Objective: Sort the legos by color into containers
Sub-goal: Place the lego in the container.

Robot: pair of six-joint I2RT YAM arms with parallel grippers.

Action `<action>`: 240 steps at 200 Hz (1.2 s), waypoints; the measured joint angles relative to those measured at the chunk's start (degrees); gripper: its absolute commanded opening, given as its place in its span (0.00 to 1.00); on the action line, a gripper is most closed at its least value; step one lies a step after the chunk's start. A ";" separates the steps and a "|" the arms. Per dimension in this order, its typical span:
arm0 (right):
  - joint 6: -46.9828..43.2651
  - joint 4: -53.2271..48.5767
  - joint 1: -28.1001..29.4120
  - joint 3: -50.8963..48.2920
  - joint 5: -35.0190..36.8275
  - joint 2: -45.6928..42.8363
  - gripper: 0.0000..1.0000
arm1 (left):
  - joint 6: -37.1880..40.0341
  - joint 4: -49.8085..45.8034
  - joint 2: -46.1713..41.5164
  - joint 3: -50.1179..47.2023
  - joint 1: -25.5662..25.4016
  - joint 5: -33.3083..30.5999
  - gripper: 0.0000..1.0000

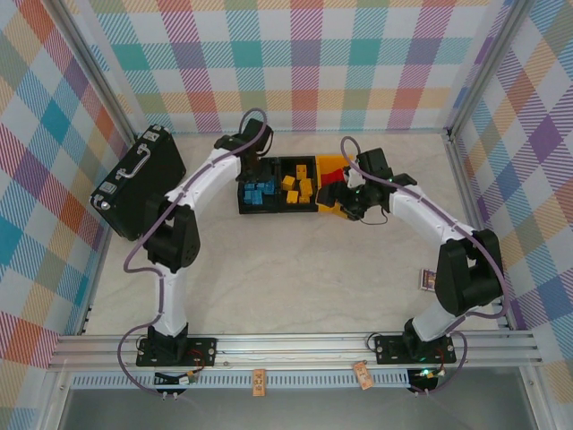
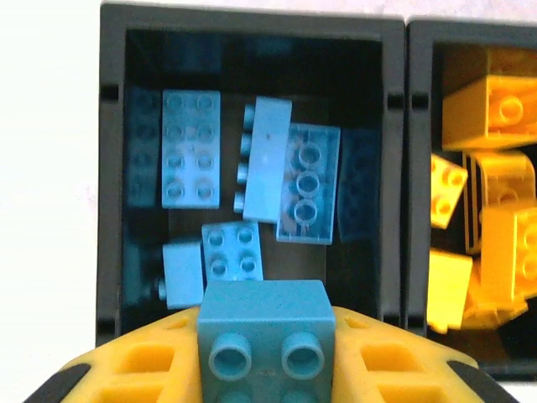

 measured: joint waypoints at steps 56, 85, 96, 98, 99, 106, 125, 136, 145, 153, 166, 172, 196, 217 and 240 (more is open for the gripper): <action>-0.22 -0.70 0.02 1.20 0.02 1.36 0.68 | 1.22 -6.95 12.00 16.61 0.42 -3.23 0.29; -0.33 -1.11 0.44 2.75 0.02 2.67 0.68 | 1.27 -10.05 16.17 21.94 0.48 -5.66 0.30; -0.42 -1.11 0.63 3.19 0.02 2.93 0.68 | 1.40 -10.58 17.42 23.15 0.52 -6.36 0.31; -0.42 -1.11 0.66 3.28 0.02 2.99 0.68 | 1.40 -10.67 17.59 23.32 0.55 -6.54 0.31; -0.42 -1.14 0.66 3.30 0.02 2.99 0.68 | 1.40 -10.69 17.66 23.39 0.55 -6.56 0.31; -0.44 -1.16 0.72 3.54 0.02 3.10 0.68 | 1.42 -11.15 18.18 23.89 0.59 -7.06 0.31; -0.42 -1.14 0.76 3.74 0.02 3.15 0.68 | 1.42 -11.93 18.93 24.37 0.68 -8.04 0.33; -0.42 -1.14 0.74 3.72 0.02 3.15 0.68 | 1.44 -12.15 19.10 24.48 0.68 -8.59 0.34; -0.42 -1.14 0.76 3.72 0.02 3.19 0.68 | 1.55 -12.22 19.12 24.61 0.68 -9.09 0.37; -0.42 -1.14 0.76 3.72 0.02 3.19 0.68 | 1.84 -12.26 19.15 24.68 0.68 -9.38 0.41; -0.42 -1.14 0.76 3.72 0.02 3.21 0.68 | 2.16 -12.39 19.12 24.70 0.70 -9.90 0.48; -0.42 -1.14 0.76 3.72 0.04 3.21 0.68 | 2.29 -12.50 19.12 24.70 0.70 -10.14 0.49; -0.42 -1.14 0.85 3.72 0.04 3.21 0.68 | 2.51 -12.85 19.12 24.70 0.70 -10.34 0.51; -0.42 -1.14 1.01 3.72 0.07 3.21 0.68 | 2.49 -12.87 19.12 24.70 0.70 -10.34 0.51; -0.44 -1.18 1.09 3.72 0.35 3.21 0.68 | 2.49 -12.87 18.99 24.68 0.52 -10.29 0.52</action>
